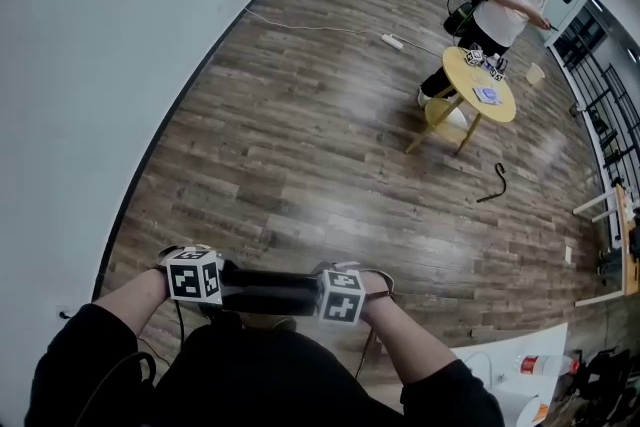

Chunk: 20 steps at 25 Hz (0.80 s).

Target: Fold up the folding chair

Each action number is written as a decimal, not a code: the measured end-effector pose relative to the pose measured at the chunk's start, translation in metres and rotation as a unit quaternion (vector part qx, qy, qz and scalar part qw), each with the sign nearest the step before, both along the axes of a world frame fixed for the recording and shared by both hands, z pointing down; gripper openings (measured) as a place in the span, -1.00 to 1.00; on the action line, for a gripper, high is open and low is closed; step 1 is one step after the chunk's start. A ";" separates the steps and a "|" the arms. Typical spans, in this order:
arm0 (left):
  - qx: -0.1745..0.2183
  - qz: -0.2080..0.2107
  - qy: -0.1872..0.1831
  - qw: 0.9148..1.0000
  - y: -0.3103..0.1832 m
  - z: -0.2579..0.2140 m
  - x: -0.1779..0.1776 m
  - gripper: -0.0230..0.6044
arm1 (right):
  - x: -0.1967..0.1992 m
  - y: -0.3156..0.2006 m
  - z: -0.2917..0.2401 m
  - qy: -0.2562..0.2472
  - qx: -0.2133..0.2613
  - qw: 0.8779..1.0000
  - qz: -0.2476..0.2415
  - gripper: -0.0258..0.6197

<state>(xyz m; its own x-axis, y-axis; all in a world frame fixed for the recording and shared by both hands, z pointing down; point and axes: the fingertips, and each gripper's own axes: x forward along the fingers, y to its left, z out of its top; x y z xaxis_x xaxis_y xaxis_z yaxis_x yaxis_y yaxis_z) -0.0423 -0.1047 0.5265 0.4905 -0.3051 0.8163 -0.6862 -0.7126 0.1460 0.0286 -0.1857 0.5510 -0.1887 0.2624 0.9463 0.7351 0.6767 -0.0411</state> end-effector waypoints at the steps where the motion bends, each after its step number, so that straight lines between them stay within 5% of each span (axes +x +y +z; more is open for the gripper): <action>1: -0.003 -0.003 0.002 1.000 0.004 -0.001 -0.004 -0.72 | -0.005 0.004 -0.001 0.003 -0.002 1.000 -0.004 -0.80; 10: 0.005 -0.050 0.003 0.999 0.050 -0.014 -0.058 -0.72 | -0.067 0.040 -0.015 0.008 0.015 0.998 -0.059 -0.80; 20: 0.026 -0.134 -0.020 0.990 0.105 -0.019 -0.167 -0.72 | -0.193 0.080 -0.020 -0.008 0.056 0.989 -0.133 -0.80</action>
